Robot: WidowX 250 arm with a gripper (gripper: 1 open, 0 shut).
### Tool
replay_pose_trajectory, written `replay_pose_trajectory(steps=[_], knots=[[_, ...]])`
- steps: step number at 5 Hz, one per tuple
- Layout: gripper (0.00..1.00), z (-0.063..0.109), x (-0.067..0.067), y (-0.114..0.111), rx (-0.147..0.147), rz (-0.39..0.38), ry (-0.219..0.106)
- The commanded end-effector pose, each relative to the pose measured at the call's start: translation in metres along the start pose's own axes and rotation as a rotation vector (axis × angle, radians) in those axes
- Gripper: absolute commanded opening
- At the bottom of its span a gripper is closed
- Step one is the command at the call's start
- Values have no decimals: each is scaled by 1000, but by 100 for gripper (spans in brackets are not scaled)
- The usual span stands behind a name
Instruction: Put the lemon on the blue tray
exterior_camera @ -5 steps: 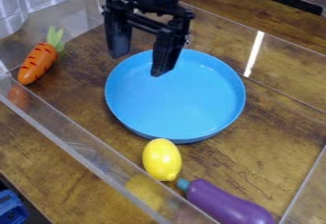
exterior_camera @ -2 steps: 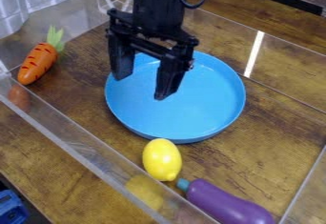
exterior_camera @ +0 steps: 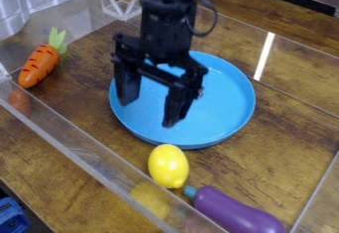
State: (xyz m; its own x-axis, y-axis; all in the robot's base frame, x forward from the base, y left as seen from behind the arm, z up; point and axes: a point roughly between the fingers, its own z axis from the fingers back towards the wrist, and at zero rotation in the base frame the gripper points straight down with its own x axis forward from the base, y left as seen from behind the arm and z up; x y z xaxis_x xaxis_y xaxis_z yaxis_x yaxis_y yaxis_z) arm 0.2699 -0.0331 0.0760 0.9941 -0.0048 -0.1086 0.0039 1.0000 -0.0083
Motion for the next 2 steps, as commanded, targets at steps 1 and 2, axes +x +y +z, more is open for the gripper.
replay_pose_trajectory(steps=[1, 2], knots=[[100, -7, 1, -8, 0, 4, -55], [100, -19, -2, -14, 7, 8, -72]])
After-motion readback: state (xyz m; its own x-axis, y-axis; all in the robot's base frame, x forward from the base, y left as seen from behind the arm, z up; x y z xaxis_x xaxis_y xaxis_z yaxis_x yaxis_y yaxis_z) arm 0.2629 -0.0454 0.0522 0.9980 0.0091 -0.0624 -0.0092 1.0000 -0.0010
